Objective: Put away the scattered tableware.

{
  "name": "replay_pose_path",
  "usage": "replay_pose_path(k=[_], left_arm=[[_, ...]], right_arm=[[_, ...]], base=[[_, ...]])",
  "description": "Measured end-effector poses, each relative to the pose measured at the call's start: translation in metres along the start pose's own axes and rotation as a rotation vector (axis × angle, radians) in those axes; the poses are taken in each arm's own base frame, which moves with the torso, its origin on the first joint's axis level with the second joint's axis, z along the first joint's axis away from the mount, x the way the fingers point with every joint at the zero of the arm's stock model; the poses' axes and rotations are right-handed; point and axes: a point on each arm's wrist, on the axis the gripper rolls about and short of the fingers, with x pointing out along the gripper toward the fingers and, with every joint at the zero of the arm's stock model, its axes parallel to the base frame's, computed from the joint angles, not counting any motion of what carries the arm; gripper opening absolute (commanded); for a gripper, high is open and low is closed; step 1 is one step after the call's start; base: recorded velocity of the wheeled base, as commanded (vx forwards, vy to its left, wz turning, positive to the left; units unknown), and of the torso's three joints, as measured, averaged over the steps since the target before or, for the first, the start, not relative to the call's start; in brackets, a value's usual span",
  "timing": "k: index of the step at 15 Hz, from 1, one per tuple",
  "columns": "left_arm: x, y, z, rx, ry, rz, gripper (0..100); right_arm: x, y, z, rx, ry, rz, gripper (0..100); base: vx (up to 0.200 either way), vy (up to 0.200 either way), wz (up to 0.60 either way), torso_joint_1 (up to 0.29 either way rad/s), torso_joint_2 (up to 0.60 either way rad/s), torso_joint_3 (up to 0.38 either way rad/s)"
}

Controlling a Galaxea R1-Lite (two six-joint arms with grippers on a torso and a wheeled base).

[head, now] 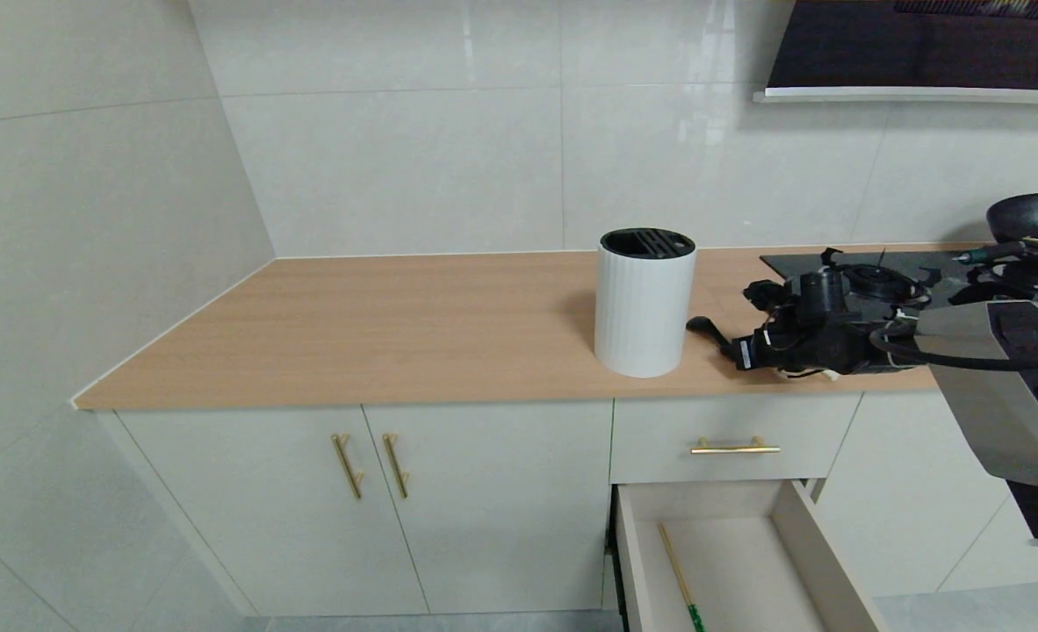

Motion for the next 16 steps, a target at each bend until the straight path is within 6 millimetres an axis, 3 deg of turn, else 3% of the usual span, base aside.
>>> replay_pose_path(k=[7,16], left_arm=[[0.0,0.0,0.0,0.0,0.0,0.0,100],[0.0,0.0,0.0,0.0,0.0,0.0,100]], right_arm=[[0.002,0.002,-0.001,0.001,0.005,-0.01,0],[-0.024,-0.014,0.023,0.087,-0.051,-0.083,0]], base=[[0.0,0.0,0.0,0.0,0.0,0.0],[0.0,0.0,0.0,0.0,0.0,0.0]])
